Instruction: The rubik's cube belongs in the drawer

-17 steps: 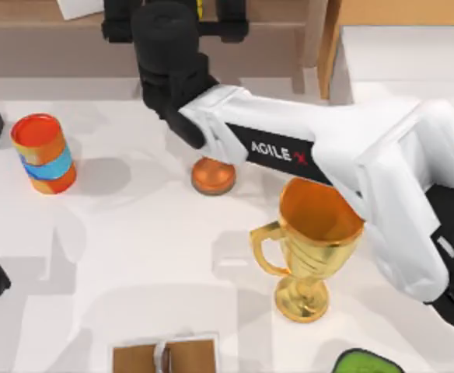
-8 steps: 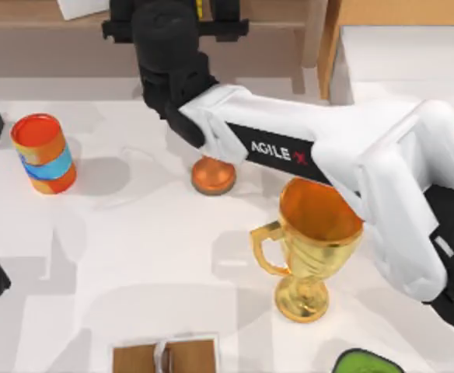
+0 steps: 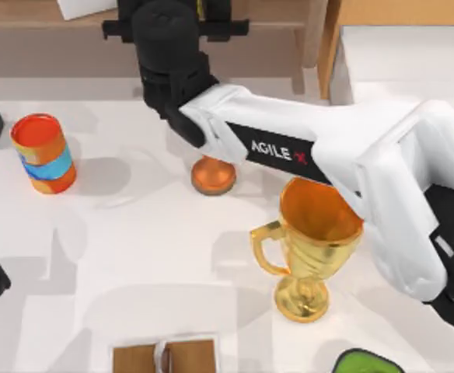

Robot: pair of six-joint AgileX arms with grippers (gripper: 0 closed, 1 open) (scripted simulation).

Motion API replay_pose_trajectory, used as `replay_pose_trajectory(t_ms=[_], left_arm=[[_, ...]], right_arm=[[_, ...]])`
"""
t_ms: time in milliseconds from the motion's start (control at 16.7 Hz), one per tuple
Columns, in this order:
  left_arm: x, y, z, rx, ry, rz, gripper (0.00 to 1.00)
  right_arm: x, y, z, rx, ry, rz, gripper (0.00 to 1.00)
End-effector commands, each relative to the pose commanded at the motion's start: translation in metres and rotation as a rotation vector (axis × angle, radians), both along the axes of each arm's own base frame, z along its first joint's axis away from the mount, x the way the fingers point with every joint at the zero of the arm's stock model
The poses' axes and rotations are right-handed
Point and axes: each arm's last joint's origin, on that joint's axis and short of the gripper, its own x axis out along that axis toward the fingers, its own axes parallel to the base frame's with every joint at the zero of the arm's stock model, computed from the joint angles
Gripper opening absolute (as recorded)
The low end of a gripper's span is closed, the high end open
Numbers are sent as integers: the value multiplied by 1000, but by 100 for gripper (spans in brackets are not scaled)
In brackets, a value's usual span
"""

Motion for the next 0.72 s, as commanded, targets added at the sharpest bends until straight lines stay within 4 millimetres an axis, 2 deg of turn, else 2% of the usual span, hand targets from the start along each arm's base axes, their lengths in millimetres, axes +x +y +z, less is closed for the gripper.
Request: replay_pose_trajectory(t_ms=[60, 120, 540, 720], left_arm=[[0, 0, 0, 0, 0, 0, 100], [0, 0, 0, 0, 0, 0, 100], [0, 0, 0, 0, 0, 0, 100], [0, 0, 0, 0, 0, 0, 100]], right_arm=[[0, 0, 0, 0, 0, 0, 2], [0, 0, 0, 0, 0, 0, 0], [0, 0, 0, 0, 0, 0, 0], [0, -2, 9, 11, -9, -5, 0]])
